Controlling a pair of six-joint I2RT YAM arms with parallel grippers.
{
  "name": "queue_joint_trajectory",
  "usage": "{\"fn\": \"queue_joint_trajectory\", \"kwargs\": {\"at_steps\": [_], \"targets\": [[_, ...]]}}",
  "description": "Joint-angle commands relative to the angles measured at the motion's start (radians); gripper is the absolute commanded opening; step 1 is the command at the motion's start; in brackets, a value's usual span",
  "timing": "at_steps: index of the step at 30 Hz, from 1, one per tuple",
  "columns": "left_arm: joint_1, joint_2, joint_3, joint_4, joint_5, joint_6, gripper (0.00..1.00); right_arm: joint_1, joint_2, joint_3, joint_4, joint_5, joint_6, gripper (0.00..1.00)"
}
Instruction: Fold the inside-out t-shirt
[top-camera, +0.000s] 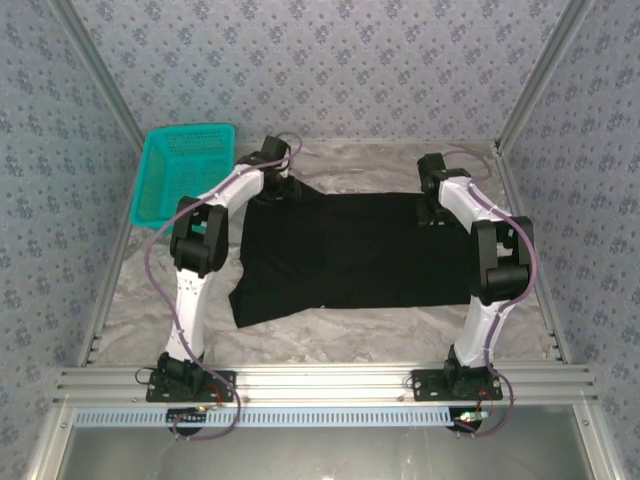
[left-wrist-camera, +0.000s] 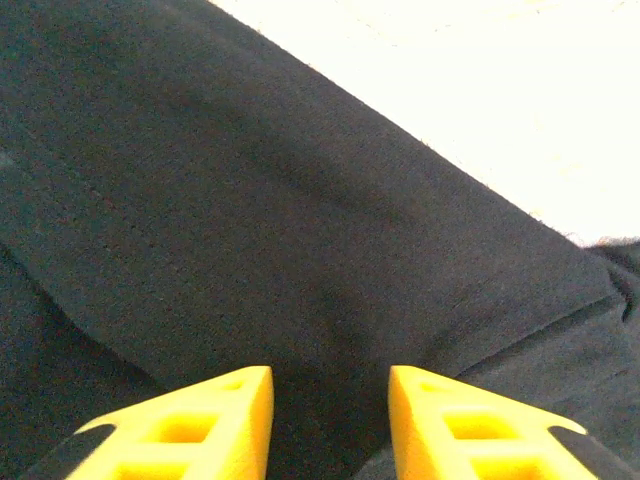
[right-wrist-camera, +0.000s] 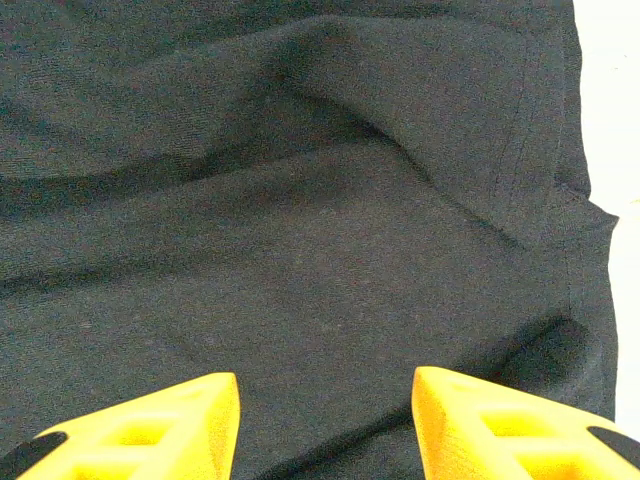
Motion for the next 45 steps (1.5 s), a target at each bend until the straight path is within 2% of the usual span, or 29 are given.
{"fn": "queue_joint_trajectory", "kwargs": {"at_steps": [1, 4, 6, 10, 14, 18, 22, 24, 28, 34, 38, 45], "targets": [[-0.003, 0.012, 0.040, -0.036, 0.021, 0.002, 0.28, 0.002, 0.017, 0.008, -0.008, 0.001, -0.018, 0.51], [-0.003, 0.002, 0.044, -0.044, 0.022, 0.008, 0.19, 0.004, 0.017, 0.008, -0.011, 0.002, -0.017, 0.51], [-0.003, -0.013, 0.046, -0.053, 0.027, 0.017, 0.17, 0.004, 0.013, 0.008, -0.011, 0.003, -0.018, 0.51], [-0.005, -0.068, 0.004, -0.043, 0.036, 0.055, 0.31, 0.009, 0.010, 0.008, -0.014, 0.003, -0.023, 0.51], [-0.005, -0.090, -0.050, -0.057, 0.022, 0.162, 0.44, 0.011, 0.006, 0.000, -0.010, 0.000, -0.026, 0.51], [-0.005, -0.073, -0.058, -0.063, 0.027, 0.261, 0.48, 0.014, 0.012, -0.007, -0.006, -0.005, -0.028, 0.51], [-0.006, -0.031, -0.031, -0.073, 0.043, 0.303, 0.50, 0.017, 0.013, -0.007, -0.008, -0.004, -0.029, 0.51], [-0.006, -0.009, -0.012, -0.093, 0.037, 0.308, 0.47, 0.016, 0.014, -0.007, -0.007, -0.003, -0.030, 0.51], [-0.007, 0.017, 0.058, -0.142, 0.031, 0.310, 0.36, 0.018, 0.013, -0.004, -0.016, 0.005, -0.031, 0.51], [-0.006, 0.002, 0.078, -0.151, 0.023, 0.312, 0.15, 0.007, 0.005, 0.007, -0.022, 0.024, -0.028, 0.51], [-0.008, -0.019, 0.122, -0.171, 0.014, 0.316, 0.09, 0.002, -0.003, 0.020, -0.030, 0.033, -0.028, 0.51], [-0.024, -0.070, 0.187, -0.238, -0.010, 0.346, 0.04, -0.058, -0.034, 0.039, -0.026, 0.031, -0.010, 0.51]]}}
